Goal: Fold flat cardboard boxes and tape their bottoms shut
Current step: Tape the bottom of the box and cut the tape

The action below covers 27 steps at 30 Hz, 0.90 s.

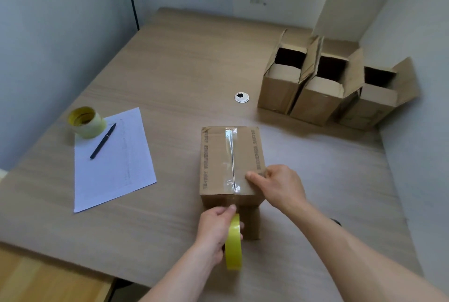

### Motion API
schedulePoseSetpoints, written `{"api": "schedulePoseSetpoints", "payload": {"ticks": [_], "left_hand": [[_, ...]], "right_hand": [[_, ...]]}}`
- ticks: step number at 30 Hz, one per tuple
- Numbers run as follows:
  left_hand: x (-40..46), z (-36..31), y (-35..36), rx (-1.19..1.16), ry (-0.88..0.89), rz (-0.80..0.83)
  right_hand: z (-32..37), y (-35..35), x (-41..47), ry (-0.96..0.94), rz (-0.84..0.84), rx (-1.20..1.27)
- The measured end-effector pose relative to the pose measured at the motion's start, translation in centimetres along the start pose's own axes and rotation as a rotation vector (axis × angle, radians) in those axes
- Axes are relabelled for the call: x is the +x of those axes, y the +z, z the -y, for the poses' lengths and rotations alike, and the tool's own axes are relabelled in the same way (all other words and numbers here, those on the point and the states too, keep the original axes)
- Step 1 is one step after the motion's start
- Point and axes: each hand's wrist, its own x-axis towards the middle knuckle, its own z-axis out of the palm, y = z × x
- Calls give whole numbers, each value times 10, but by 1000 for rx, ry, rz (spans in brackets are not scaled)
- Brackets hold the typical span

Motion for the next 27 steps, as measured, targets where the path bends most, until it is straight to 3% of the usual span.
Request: {"api": "schedulePoseSetpoints", "payload": {"ticks": [3,5,9,11,14,15,17,21,27], "left_hand": [[7,-2,0,14,9,0],[11,-4,0,14,12,5],[13,-4,0,22,9,25],[13,-5,-1,21,4,38],[13,-5,-2,-1,-3,57],[13,-5,-2,-3,-3,60],[13,-5,-2,-2,2,60],[10,-3,-1,-19,16,35],[4,-1,3,-49,44,-4]], "right_hand": [[-34,-9,-13,-55,-126,144],[-73,-15,-24,-41,-225,-52],[-143,-13,-52,127,69,-565],[-155,-8,-62,149,70,-484],[-150,-5,-80,150,-153,10],[-142,-7,-86,103,-231,187],[-123,-16,-97,-155,-298,278],[-98,-29,-96,-560,-100,141],[-74,-29,-71,-584,81,-60]]}}
